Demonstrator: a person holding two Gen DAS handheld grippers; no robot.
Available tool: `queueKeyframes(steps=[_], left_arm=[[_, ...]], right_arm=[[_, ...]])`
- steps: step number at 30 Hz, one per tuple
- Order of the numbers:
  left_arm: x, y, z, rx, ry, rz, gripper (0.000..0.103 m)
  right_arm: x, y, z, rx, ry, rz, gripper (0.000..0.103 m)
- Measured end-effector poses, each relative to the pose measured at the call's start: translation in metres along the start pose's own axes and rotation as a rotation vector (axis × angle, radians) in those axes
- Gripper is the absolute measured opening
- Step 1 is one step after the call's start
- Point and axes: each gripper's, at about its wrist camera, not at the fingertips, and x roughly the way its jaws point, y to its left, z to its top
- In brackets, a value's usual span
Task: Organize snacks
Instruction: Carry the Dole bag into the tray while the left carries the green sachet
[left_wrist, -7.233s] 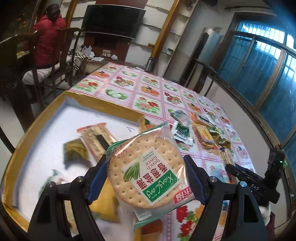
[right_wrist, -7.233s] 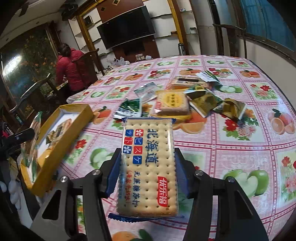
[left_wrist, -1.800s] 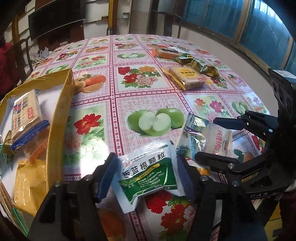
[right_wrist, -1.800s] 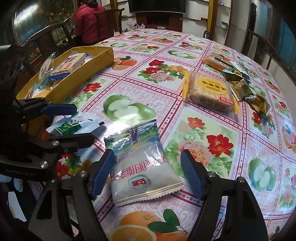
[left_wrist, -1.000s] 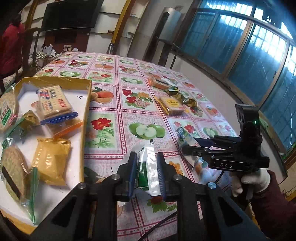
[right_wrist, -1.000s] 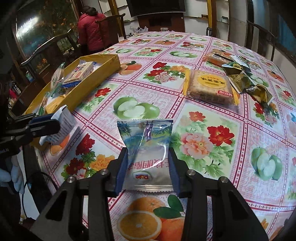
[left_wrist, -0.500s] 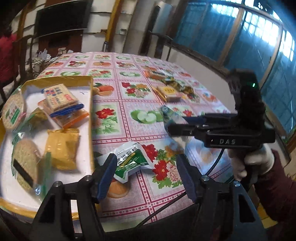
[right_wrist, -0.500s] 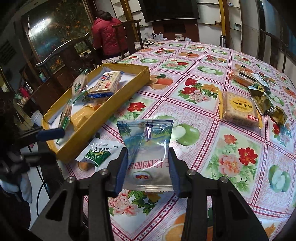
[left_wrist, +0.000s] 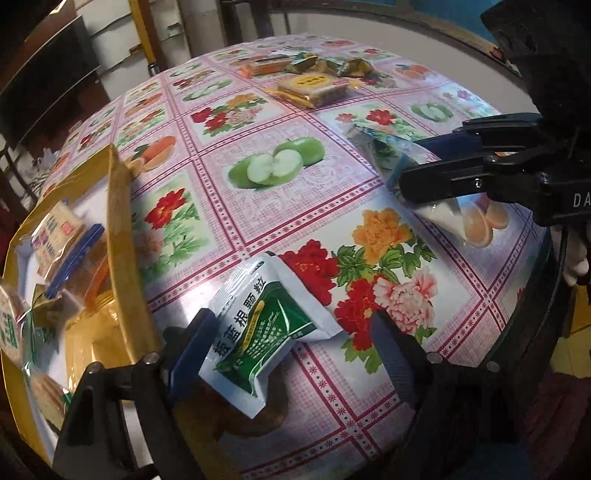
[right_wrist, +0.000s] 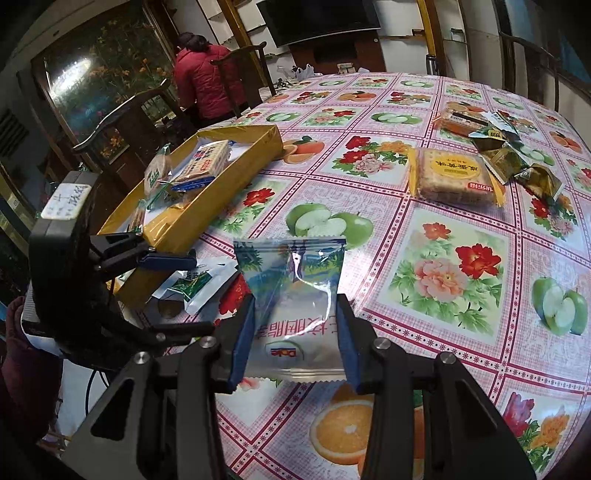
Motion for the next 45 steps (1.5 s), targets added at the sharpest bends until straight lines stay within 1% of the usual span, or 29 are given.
queueKeyframes(steps=[2,4,5,6,7,9,12,13,14,17,18,20,24,26,28,30,31,32,34,35,36,37,38,40,41,43,45], left_arm=[[0.002,0.001,0.003,0.005,-0.007,-0.018,0.086],[0.0,0.0,0.005,-0.001,-0.018,-0.031,0.077],[-0.002,0.001,0.005,-0.01,-0.022,-0.015,0.068],[-0.004,0.004,0.006,-0.022,-0.03,-0.002,0.051],[-0.007,0.007,0.007,-0.041,-0.04,-0.008,0.043],[-0.012,0.013,0.005,-0.088,-0.065,-0.039,0.038],[-0.015,0.013,0.001,-0.12,-0.082,-0.027,0.033],[-0.018,0.013,0.0,-0.134,-0.096,-0.038,0.03],[-0.022,0.014,-0.001,-0.153,-0.112,-0.057,0.024],[-0.034,0.021,-0.006,-0.209,-0.16,-0.069,0.024],[-0.037,0.024,-0.007,-0.229,-0.174,-0.069,0.022],[-0.047,0.032,-0.013,-0.272,-0.211,-0.095,0.021],[-0.075,0.052,-0.029,-0.375,-0.307,-0.115,0.02],[-0.092,0.065,-0.041,-0.428,-0.356,-0.106,0.019],[-0.107,0.079,-0.055,-0.478,-0.394,-0.079,0.019],[-0.117,0.095,-0.068,-0.526,-0.41,0.0,0.019],[-0.119,0.103,-0.075,-0.562,-0.414,0.024,0.019],[-0.12,0.112,-0.082,-0.601,-0.419,0.027,0.019],[-0.121,0.121,-0.092,-0.644,-0.437,0.032,0.025],[-0.122,0.122,-0.096,-0.654,-0.453,0.03,0.037],[-0.124,0.123,-0.101,-0.662,-0.472,0.024,0.054],[-0.126,0.123,-0.105,-0.677,-0.49,0.029,0.062],[-0.128,0.125,-0.109,-0.7,-0.507,0.043,0.072],[-0.133,0.129,-0.118,-0.751,-0.543,0.054,0.076],[-0.135,0.132,-0.123,-0.792,-0.552,0.061,0.08],[-0.137,0.138,-0.131,-0.871,-0.548,0.09,0.081],[-0.137,0.14,-0.143,-0.918,-0.546,0.114,0.081]], right_arm=[[-0.001,0.0,-0.001,0.003,-0.006,0.014,0.044],[-0.005,-0.001,-0.002,0.008,-0.017,0.024,0.044],[-0.007,-0.003,-0.003,0.014,-0.023,0.028,0.044],[-0.01,-0.005,-0.004,0.021,-0.028,0.032,0.044],[-0.012,-0.007,-0.005,0.027,-0.033,0.034,0.044],[-0.016,-0.012,-0.006,0.038,-0.042,0.031,0.044],[-0.018,-0.017,-0.007,0.051,-0.043,0.029,0.044],[-0.019,-0.018,-0.007,0.052,-0.045,0.027,0.043],[-0.02,-0.019,-0.007,0.055,-0.049,0.028,0.043],[-0.021,-0.018,-0.006,0.061,-0.06,0.04,0.043],[-0.022,-0.017,-0.005,0.058,-0.063,0.043,0.043],[-0.022,-0.012,-0.003,0.052,-0.068,0.049,0.043],[-0.02,0.001,0.006,0.027,-0.071,0.061,0.044],[-0.018,0.011,0.012,0.009,-0.069,0.074,0.044],[-0.014,0.024,0.019,-0.012,-0.066,0.09,0.044],[-0.008,0.041,0.027,-0.041,-0.058,0.111,0.044],[-0.002,0.05,0.032,-0.055,-0.05,0.124,0.044],[0.005,0.06,0.036,-0.069,-0.041,0.136,0.044],[0.022,0.079,0.045,-0.085,-0.018,0.164,0.044],[0.03,0.086,0.048,-0.088,-0.004,0.179,0.044],[0.04,0.094,0.051,-0.091,0.013,0.183,0.044],[0.048,0.1,0.054,-0.091,0.023,0.175,0.044],[0.055,0.108,0.058,-0.096,0.034,0.175,0.044],[0.067,0.124,0.067,-0.116,0.053,0.192,0.044],[0.074,0.133,0.071,-0.13,0.064,0.193,0.045],[0.088,0.151,0.079,-0.157,0.082,0.184,0.046],[0.105,0.168,0.086,-0.178,0.105,0.18,0.046]])
